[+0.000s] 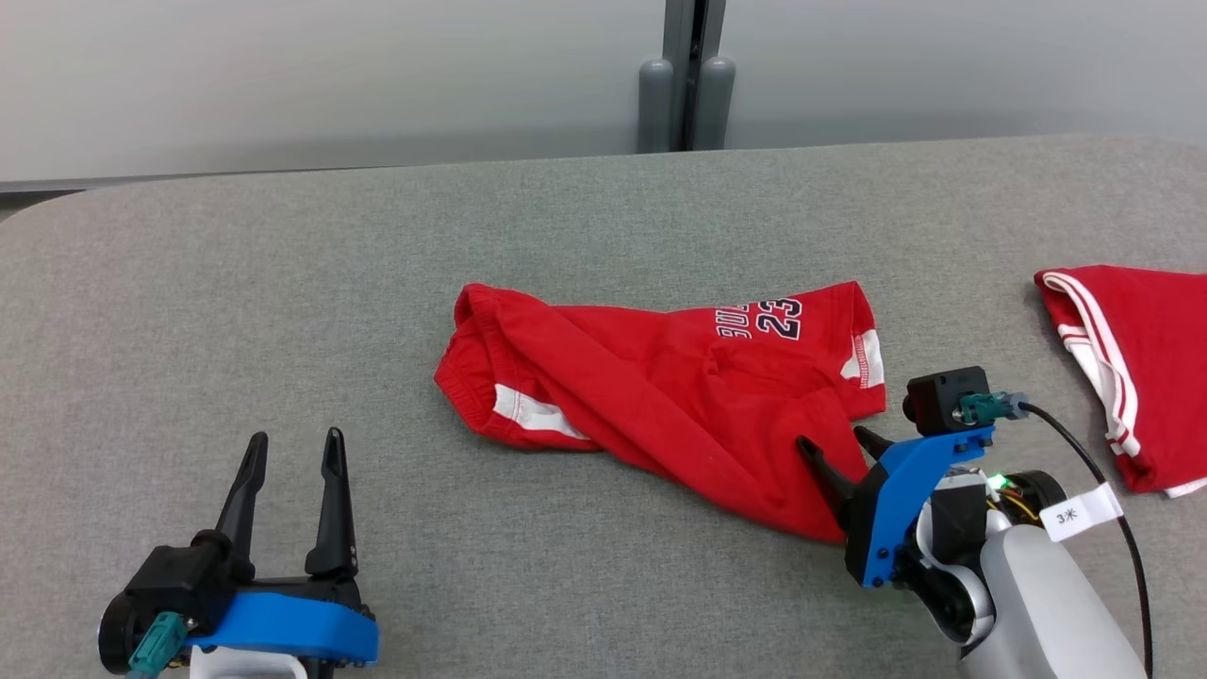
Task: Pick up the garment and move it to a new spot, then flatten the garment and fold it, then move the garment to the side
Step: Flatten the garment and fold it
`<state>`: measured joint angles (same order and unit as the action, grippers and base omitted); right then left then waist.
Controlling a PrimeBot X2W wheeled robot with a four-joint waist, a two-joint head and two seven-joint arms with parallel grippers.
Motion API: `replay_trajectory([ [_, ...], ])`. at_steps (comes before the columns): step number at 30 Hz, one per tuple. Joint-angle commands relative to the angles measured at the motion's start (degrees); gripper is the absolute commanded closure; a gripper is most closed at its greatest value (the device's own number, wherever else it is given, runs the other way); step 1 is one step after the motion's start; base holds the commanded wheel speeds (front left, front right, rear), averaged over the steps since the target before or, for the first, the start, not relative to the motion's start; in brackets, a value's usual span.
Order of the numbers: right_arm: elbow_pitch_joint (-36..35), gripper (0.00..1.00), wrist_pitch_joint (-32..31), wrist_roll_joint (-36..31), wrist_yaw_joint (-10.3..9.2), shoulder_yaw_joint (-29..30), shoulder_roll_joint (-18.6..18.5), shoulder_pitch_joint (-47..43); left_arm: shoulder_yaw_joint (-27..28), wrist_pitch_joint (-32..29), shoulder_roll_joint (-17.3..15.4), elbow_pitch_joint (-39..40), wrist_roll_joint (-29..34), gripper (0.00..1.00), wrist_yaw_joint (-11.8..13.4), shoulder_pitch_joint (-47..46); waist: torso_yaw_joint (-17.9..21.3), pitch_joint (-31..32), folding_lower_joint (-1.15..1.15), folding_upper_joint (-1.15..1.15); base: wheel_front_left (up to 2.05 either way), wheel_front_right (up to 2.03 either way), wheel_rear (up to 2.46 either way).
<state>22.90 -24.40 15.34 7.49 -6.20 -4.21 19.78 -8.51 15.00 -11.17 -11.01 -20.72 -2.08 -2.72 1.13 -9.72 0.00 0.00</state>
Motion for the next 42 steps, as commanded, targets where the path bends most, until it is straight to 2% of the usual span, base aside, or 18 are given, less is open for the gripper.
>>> replay_trajectory([
  [1,1.13,0.0,0.53,0.38,0.01,-0.34,-0.32,1.14,0.15,0.24,0.06,-0.24,0.43,0.0,-0.39,-0.91,-0.49,-0.43,0.0,0.0,0.0,0.0,0.0],
  [2,1.66,0.15,0.73,0.53,0.01,-0.62,-0.33,1.56,0.34,0.24,0.14,-0.3,0.57,0.0,-0.44,-0.97,-0.56,-0.48,0.0,0.0,0.0,0.0,0.0],
  [3,2.18,0.65,0.98,0.74,0.01,-0.8,-0.41,1.85,0.52,0.24,0.2,-0.38,0.68,0.0,-0.55,-0.97,-0.61,-0.53,0.0,0.0,0.0,0.0,0.0],
  [4,2.61,1.0,1.37,0.84,0.01,-1.05,-0.53,2.15,0.73,0.24,0.28,-0.46,0.86,0.0,-0.68,-0.95,-0.64,-0.58,0.0,0.0,0.0,0.0,0.0],
  [11,2.87,1.0,4.36,2.22,0.01,-1.87,-1.3,3.59,1.56,0.24,0.73,-0.7,1.54,0.0,-1.2,-0.37,-0.5,-0.33,0.0,0.0,0.0,0.0,0.0],
  [17,0.9,1.0,6.42,3.33,0.01,-0.75,-3.78,7.69,1.53,0.24,1.15,0.17,2.25,0.0,-1.82,-1.67,-0.84,-1.76,0.0,0.0,0.0,0.0,0.0],
  [20,2.55,1.0,7.45,4.41,0.01,0.85,-5.16,12.32,1.0,0.24,1.56,0.66,2.86,0.0,-2.3,-3.52,-2.21,-4.14,0.0,0.0,0.0,0.0,0.0],
  [26,8.85,1.0,12.76,5.69,0.01,0.33,-7.62,18.29,-0.63,0.24,2.77,0.9,3.89,0.0,-3.13,-6.45,-5.29,-6.96,0.0,0.0,0.0,0.0,0.0],
  [27,10.29,0.3,13.78,5.23,0.01,0.39,-7.92,19.0,-0.76,0.24,3.0,0.86,4.08,0.0,-3.31,-6.7,-5.76,-7.28,0.0,0.0,0.0,0.0,0.0],
  [28,11.74,0.0,14.6,4.89,0.01,0.22,-8.02,19.53,-0.73,0.24,3.15,0.8,4.18,0.0,-3.39,-6.84,-6.07,-7.4,0.0,0.0,0.0,0.0,0.0],
  [35,17.87,0.0,21.01,2.37,0.01,0.48,-8.59,20.17,-0.03,0.24,4.06,-0.1,4.68,0.0,-3.76,-5.92,-6.2,-5.49,0.0,0.0,0.0,0.0,0.0],
  [39,18.2,0.0,26.26,1.05,0.0,1.91,-9.14,16.55,0.68,0.24,4.28,-0.84,4.9,0.0,-3.97,-4.91,-4.95,-2.3,0.0,0.0,0.0,0.0,0.0],
  [42,16.46,0.0,29.81,-0.68,0.01,3.65,-7.09,12.58,1.27,0.24,4.13,-1.62,5.14,0.0,-3.93,-3.84,-3.7,0.27,0.0,0.0,0.0,0.0,0.0],
])
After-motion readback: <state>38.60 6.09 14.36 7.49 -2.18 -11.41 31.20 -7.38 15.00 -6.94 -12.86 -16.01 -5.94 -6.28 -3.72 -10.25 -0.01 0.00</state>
